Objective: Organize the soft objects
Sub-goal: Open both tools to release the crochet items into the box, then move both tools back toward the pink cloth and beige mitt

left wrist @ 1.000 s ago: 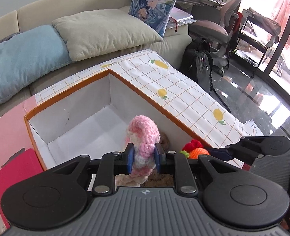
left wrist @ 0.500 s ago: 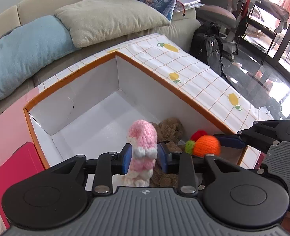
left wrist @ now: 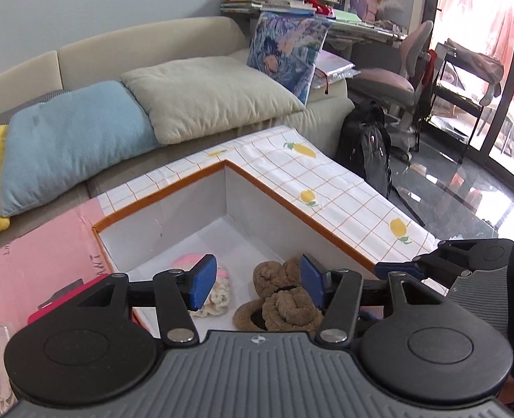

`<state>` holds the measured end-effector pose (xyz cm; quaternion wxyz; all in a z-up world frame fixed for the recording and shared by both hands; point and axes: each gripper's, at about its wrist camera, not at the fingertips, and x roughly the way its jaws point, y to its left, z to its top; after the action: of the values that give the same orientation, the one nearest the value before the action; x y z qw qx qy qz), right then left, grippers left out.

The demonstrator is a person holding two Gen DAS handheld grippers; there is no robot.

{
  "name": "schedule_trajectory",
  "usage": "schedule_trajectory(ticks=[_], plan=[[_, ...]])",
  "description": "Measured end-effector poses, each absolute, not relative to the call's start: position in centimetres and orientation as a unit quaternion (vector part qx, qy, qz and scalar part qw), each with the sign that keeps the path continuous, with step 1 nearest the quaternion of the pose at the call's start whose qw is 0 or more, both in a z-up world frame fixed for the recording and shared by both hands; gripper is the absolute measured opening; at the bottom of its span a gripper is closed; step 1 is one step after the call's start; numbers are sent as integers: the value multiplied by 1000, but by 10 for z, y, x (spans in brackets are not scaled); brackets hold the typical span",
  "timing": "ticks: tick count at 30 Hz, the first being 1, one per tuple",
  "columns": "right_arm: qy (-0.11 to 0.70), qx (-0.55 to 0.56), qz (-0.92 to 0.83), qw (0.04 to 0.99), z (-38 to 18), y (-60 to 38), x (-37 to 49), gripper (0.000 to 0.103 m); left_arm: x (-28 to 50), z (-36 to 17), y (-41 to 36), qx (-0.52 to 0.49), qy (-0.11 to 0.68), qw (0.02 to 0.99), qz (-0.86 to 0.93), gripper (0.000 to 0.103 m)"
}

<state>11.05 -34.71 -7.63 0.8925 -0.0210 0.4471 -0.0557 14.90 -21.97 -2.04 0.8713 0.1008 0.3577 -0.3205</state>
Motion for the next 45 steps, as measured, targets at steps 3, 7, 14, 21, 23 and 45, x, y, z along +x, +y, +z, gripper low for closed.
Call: schedule_trajectory(ticks=[3,7,14,21,23,45], plan=[[431,-18,-51,901,-66,-340,102,66,141,-12,-211,91,349,876,-321,65],[417,-11,-44,908,-56,-330,90,66,128,-3,-197,84,335,882,-321,65],[393,-3,-22,919,-49,-298,67,66,104,-2,-166,94,320,889,-314,65],[400,11,13,916,-58,-262,53,66,85,-17,-125,92,336,893,-286,65],[406,16,23,914,-61,-253,52,66,82,-24,-109,88,347,893,-273,65],[413,4,154,898,-75,-136,74,66,66,-70,51,-37,408,907,-99,64]])
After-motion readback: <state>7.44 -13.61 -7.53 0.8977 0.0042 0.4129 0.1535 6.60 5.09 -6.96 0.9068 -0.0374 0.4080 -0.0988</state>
